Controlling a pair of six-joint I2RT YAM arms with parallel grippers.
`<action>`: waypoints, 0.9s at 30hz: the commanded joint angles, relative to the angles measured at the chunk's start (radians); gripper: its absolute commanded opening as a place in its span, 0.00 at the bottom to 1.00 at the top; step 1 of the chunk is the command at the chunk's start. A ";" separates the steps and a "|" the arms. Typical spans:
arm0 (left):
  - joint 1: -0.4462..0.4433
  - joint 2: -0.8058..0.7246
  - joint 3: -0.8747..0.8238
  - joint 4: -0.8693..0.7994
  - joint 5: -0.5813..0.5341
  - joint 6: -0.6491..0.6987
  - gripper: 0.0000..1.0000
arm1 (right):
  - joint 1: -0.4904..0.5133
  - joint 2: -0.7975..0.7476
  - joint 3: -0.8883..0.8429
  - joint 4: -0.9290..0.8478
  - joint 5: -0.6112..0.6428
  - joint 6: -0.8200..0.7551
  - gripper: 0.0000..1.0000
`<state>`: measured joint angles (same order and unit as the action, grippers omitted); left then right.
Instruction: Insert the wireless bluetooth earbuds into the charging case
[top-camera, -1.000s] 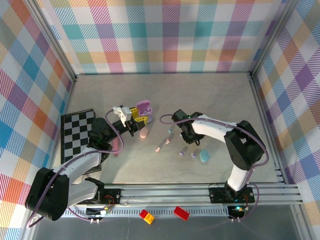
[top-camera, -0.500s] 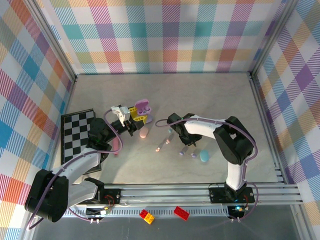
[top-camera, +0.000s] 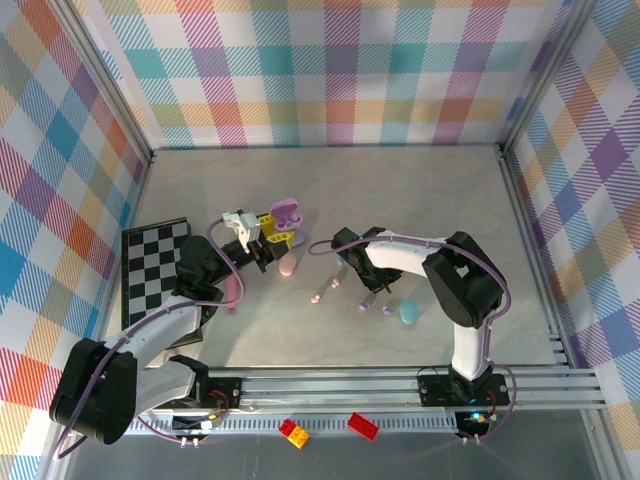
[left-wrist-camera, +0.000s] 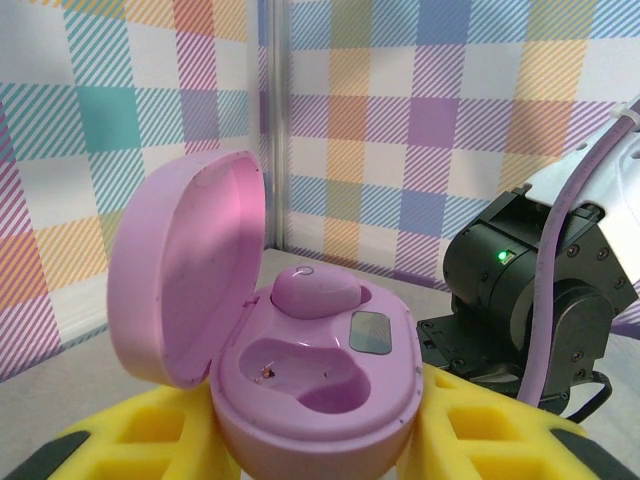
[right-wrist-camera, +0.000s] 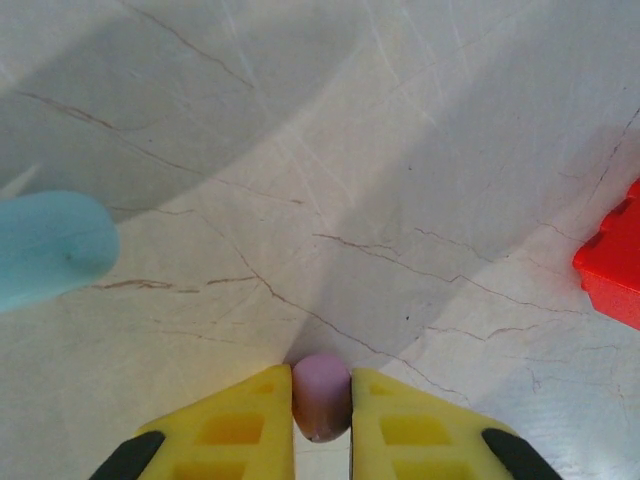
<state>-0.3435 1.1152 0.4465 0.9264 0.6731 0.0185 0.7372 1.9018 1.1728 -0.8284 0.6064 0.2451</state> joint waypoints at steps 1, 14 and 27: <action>0.011 -0.002 0.006 0.058 0.033 0.000 0.37 | 0.002 -0.010 -0.005 0.000 -0.010 -0.011 0.17; -0.032 0.055 0.031 0.080 -0.028 0.050 0.37 | -0.104 -0.476 -0.142 0.154 -0.451 0.060 0.17; -0.193 0.201 0.137 0.001 -0.154 0.232 0.36 | -0.301 -0.728 -0.068 0.319 -1.068 0.199 0.18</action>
<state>-0.5072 1.2865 0.5362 0.9321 0.5507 0.1886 0.4488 1.2015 1.0595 -0.5785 -0.2699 0.3916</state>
